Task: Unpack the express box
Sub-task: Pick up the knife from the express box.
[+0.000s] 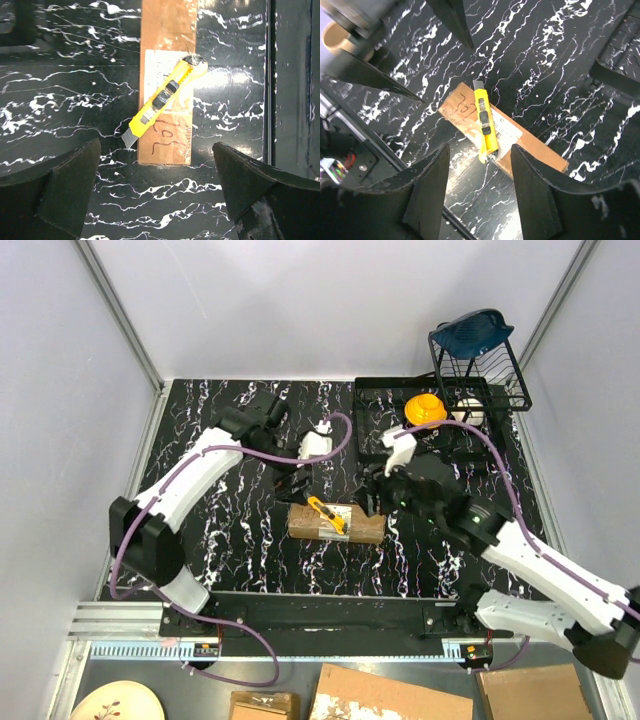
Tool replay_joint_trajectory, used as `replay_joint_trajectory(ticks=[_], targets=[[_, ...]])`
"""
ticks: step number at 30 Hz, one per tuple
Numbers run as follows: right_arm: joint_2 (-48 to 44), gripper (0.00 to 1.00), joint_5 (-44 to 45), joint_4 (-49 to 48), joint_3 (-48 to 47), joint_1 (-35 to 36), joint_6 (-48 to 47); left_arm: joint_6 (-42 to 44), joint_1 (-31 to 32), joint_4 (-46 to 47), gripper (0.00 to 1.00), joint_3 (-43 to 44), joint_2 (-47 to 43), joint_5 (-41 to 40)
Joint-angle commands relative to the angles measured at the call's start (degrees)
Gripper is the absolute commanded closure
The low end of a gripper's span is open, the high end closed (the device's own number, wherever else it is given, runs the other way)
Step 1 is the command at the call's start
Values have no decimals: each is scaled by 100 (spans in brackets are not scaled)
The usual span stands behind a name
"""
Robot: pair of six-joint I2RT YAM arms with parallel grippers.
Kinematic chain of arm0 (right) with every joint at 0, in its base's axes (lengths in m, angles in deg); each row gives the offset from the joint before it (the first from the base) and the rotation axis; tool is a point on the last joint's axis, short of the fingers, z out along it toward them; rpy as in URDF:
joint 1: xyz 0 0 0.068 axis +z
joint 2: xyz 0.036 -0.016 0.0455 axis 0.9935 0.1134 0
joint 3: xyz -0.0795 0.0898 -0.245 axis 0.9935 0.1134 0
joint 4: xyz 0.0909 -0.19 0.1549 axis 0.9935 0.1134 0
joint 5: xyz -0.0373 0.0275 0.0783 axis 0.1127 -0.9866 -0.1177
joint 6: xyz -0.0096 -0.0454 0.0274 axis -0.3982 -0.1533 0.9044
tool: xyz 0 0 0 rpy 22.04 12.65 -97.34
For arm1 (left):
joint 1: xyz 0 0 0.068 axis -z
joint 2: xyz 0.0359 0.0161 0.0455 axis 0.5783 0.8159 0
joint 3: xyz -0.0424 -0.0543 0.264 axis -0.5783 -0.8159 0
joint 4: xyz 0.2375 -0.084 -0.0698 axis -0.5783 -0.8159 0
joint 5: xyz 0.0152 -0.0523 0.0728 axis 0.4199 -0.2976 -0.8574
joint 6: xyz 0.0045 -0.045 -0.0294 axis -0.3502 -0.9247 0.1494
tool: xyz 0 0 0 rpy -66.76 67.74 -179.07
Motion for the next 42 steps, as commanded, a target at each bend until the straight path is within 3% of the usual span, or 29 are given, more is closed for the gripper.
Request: replay_joint_trajectory(ticks=[1,5,11,18,39,42], targets=[[-771,43,759,478,63,12,807,1382,150,-626,3,289,393,276],[-1325,44,1094,803,195,20,1291,1998,404,-688,5,175,561,4],[-1958,47,1306,971,274,21,1810,1920,791,-328,12,157,877,-225],[-2231,50,1376,1164,108,21,2003,1999,1073,-47,33,122,1299,-593],[-2319,55,1420,1279,-148,21,2021,2113,1073,551,38,-414,1536,-963],[-2310,56,1420,1279,-174,21,2039,2096,1073,595,48,-432,1589,-972]])
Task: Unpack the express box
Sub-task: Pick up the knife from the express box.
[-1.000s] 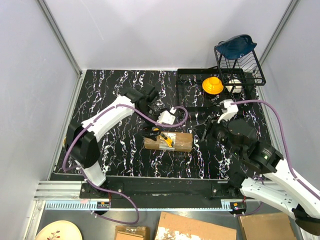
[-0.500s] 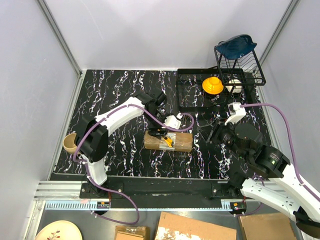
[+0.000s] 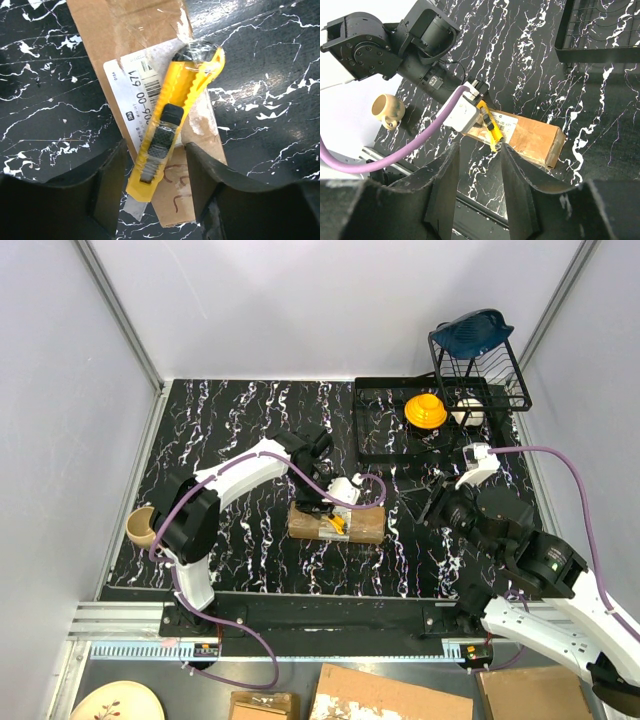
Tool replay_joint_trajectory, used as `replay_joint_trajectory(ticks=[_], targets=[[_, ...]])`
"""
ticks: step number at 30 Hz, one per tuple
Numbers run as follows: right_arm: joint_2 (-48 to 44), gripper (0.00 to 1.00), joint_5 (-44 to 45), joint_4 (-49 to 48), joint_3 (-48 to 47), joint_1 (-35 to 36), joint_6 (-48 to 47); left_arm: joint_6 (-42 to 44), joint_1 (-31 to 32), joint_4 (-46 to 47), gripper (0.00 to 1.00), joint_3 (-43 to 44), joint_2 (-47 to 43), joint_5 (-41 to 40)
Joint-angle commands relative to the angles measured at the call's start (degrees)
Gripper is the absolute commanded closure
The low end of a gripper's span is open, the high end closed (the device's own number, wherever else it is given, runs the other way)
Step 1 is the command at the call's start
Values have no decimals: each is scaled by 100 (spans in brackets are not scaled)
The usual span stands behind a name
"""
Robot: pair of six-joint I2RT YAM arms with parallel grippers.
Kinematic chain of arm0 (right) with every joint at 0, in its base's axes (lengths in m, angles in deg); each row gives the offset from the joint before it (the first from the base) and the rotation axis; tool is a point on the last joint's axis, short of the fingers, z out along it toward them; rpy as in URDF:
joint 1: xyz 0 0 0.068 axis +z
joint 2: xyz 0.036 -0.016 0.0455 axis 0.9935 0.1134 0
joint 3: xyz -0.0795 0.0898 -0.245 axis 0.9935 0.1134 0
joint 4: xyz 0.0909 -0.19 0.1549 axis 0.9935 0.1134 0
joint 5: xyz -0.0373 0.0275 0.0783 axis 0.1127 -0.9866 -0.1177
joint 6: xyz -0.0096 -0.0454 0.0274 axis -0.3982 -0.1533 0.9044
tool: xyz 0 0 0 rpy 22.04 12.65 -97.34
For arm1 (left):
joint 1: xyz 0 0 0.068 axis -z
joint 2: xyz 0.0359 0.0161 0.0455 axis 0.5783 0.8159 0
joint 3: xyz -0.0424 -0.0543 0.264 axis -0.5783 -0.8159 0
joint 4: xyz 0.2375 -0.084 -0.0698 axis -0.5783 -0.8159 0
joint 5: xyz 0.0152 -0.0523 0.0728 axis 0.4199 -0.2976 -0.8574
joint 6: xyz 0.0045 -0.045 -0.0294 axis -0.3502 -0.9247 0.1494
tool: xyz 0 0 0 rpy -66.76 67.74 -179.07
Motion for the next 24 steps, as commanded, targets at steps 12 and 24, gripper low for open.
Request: replay_joint_trajectory(ticks=[12,24], targets=[[31,58,73,-46,-196,21,175,-12,31,162,89,-52,90,-170],[-189,60,117,-370,542,21,1044,-1661,-31,785,100,326,-1069,-276]])
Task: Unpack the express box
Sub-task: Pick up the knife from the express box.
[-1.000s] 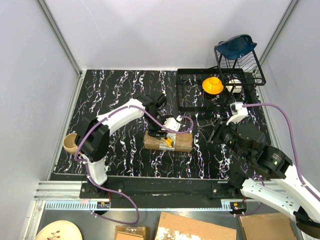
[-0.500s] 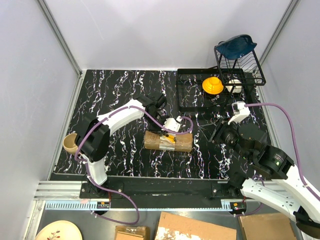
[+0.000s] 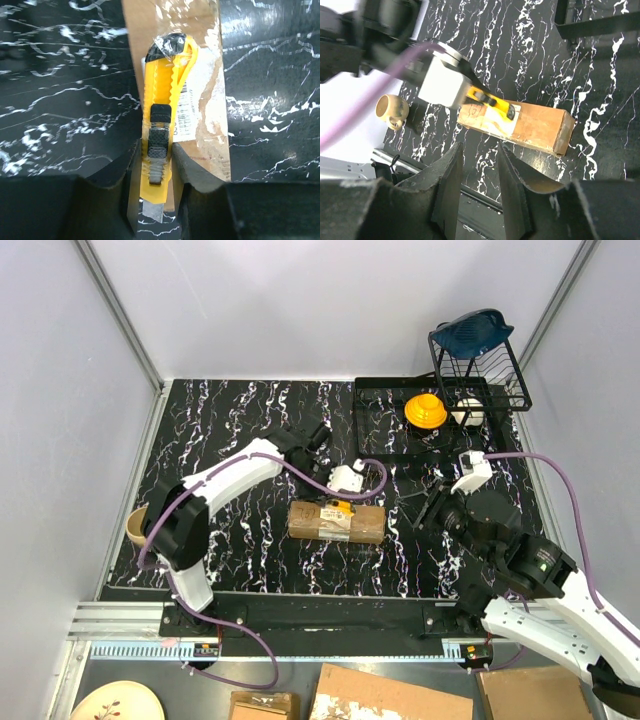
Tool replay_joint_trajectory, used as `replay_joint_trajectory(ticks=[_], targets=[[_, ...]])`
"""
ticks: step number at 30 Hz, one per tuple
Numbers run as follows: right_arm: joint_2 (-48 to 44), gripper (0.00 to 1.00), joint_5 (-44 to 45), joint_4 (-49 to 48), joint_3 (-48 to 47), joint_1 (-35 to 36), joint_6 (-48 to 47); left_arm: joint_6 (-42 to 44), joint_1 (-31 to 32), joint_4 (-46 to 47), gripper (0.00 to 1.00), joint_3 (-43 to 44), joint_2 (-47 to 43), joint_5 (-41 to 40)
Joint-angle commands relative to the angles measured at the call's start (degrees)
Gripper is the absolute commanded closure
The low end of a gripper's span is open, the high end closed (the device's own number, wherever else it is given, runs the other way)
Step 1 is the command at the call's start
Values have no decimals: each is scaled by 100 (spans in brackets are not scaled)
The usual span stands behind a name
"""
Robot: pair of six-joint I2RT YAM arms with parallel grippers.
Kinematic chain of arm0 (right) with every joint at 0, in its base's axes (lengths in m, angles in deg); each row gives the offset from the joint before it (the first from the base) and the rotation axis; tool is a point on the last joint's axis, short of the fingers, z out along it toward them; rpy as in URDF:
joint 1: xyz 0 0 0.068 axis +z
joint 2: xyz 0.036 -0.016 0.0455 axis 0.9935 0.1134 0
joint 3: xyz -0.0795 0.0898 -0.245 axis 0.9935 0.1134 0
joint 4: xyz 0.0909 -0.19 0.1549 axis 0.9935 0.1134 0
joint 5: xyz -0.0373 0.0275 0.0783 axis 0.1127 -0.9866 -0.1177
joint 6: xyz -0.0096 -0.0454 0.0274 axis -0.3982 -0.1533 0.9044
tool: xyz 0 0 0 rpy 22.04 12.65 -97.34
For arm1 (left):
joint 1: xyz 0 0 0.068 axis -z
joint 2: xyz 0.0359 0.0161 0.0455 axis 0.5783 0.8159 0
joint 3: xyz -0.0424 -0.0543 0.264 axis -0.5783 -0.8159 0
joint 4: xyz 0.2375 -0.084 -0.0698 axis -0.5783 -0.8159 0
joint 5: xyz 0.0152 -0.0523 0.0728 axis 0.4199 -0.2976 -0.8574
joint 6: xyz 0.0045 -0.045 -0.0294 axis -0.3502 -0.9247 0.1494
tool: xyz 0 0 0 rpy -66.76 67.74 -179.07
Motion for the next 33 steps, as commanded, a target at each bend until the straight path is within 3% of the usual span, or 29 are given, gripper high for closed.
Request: replay_joint_trajectory(ticks=[1,7,9,12,16,24,33], targets=[[-149,60,165,-314,204,21,553,-973,-55,556,100,374,-976,-90],[-326,51,61,-831,652,21,940,-2484,-99,1127,100,690,-1592,-563],[-203,41,-45,-1339,758,21,949,-3106,-99,1286,100,761,-1767,-687],[279,29,-256,-2103,670,20,835,-3897,-90,1471,100,928,-1970,-942],[1183,21,-580,-2958,381,-32,564,-4419,32,1384,100,937,-2295,-1223],[1995,20,-1170,-4531,292,-436,677,-4578,401,865,100,955,-2647,-1435],[1942,24,-1487,-4814,292,-516,633,-4745,533,909,100,876,-2700,-1593]])
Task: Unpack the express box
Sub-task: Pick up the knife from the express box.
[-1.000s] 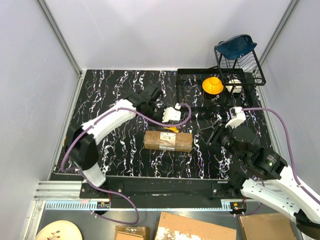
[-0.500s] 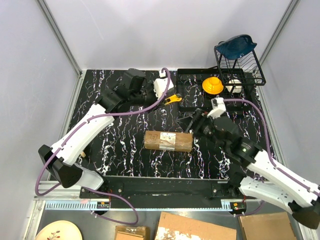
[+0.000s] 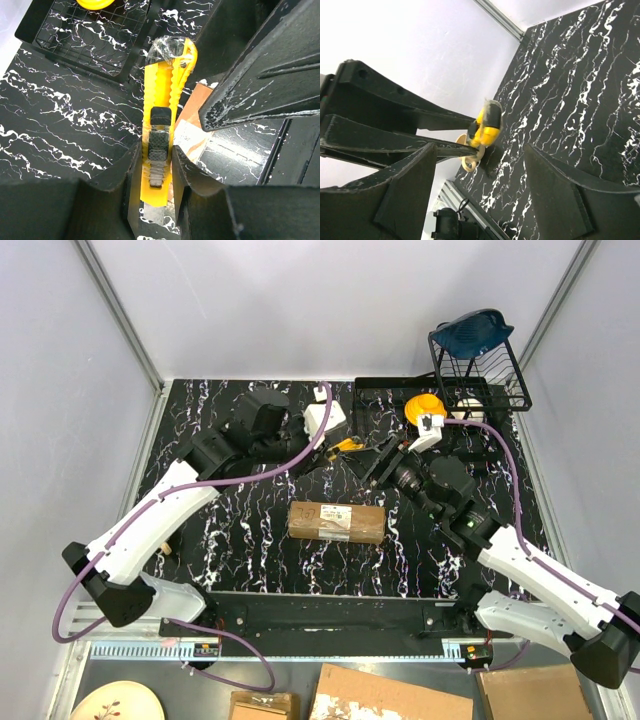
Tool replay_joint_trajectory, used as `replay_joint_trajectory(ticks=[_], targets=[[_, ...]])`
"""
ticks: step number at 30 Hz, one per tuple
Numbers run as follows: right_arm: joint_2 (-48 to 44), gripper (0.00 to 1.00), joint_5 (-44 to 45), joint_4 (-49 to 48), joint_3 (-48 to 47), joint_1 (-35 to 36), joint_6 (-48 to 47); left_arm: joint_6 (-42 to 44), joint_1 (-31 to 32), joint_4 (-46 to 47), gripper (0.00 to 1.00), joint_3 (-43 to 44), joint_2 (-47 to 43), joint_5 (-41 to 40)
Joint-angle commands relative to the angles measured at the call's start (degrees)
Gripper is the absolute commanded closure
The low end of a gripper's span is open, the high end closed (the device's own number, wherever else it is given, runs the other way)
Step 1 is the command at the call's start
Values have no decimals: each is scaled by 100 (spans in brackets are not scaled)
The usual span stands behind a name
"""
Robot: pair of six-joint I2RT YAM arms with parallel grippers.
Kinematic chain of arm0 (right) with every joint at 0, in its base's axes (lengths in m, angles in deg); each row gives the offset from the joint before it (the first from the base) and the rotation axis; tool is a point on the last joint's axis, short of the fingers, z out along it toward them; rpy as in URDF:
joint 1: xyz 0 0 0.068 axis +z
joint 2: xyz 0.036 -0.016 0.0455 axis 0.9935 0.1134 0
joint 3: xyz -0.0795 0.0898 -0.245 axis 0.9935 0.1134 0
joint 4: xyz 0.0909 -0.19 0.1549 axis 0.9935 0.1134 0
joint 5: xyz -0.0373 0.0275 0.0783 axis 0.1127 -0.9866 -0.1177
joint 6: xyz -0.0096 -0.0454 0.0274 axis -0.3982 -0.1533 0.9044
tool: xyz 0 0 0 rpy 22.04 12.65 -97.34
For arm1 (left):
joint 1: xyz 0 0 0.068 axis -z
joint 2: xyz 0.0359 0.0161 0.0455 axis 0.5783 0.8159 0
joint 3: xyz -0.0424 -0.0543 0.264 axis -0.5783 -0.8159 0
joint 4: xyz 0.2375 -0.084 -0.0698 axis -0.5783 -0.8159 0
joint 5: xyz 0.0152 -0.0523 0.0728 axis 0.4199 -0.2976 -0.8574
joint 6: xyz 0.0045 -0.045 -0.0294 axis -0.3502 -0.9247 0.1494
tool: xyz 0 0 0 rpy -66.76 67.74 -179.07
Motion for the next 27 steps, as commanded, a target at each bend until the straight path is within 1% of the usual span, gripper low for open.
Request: replay_joint_trajectory(ticks=[1,9,13,14,16,19,20,23,24,26,27], targets=[[58,25,-287,-495,-215,-39,-5,-242,99,172,100,143,-99,-197],[427,32,-331,-793,-320,-83,12,-383,257,146,100,363,-37,-126],[550,37,-331,-935,-356,-153,65,-374,310,76,100,425,-2,-82],[551,41,-470,-952,-382,-162,74,-383,327,67,100,416,-10,-74],[603,43,-498,-987,-400,-188,91,-375,362,32,100,407,-10,-39],[630,51,-533,-1040,-409,-215,109,-383,415,-3,100,381,-19,-3],[638,58,-542,-1058,-417,-215,118,-383,433,-3,100,381,-19,-3],[691,70,-638,-1093,-417,-215,179,-392,459,-3,100,398,-2,-3],[709,77,-665,-1154,-409,-224,197,-392,459,-12,100,425,-2,23],[700,85,-691,-1190,-373,-215,215,-392,477,-3,100,442,16,41],[683,92,-683,-1181,-356,-224,197,-401,486,-12,100,443,16,32]])
